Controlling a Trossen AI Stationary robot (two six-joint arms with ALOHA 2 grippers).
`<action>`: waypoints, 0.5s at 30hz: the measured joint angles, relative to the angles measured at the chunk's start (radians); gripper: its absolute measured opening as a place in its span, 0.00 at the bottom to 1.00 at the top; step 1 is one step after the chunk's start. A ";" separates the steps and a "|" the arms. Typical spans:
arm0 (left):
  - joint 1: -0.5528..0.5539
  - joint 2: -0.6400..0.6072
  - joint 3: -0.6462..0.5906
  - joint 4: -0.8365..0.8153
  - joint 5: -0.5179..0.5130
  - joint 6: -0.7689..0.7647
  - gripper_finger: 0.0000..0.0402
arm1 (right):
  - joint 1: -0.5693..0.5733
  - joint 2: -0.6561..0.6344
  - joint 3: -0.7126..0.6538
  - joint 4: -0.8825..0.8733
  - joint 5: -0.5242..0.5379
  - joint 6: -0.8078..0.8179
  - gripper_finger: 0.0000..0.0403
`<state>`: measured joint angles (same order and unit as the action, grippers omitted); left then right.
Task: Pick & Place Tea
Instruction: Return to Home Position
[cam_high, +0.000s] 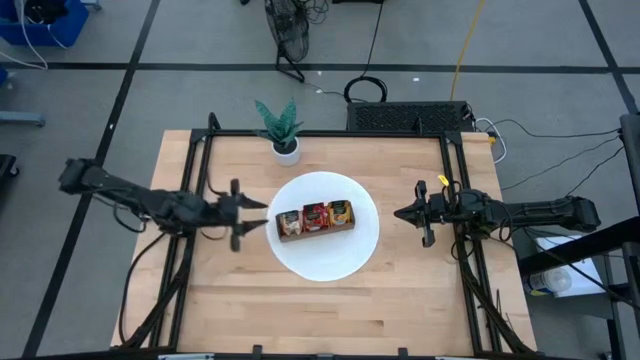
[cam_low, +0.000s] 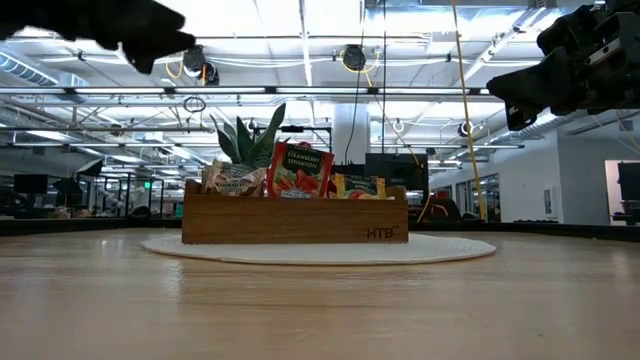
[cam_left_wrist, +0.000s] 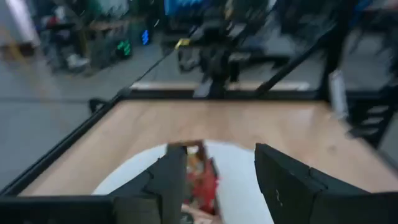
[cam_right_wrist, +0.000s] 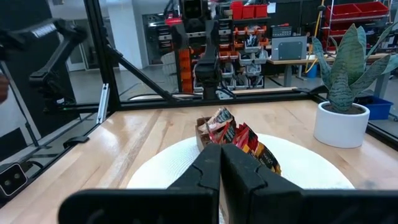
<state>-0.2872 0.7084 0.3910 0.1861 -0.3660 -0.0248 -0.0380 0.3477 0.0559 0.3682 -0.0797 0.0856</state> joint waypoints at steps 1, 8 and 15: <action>0.015 -0.045 -0.038 0.031 0.036 0.001 0.48 | 0.000 0.000 0.000 0.000 0.000 0.000 0.01; 0.096 -0.277 -0.230 0.113 0.197 0.002 0.48 | 0.000 0.000 0.000 0.000 0.000 0.000 0.01; 0.199 -0.493 -0.321 0.071 0.249 0.035 0.48 | 0.000 0.000 0.000 0.000 0.000 0.000 0.01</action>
<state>-0.0887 0.2151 0.0700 0.2571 -0.1165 0.0105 -0.0378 0.3477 0.0559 0.3683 -0.0798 0.0856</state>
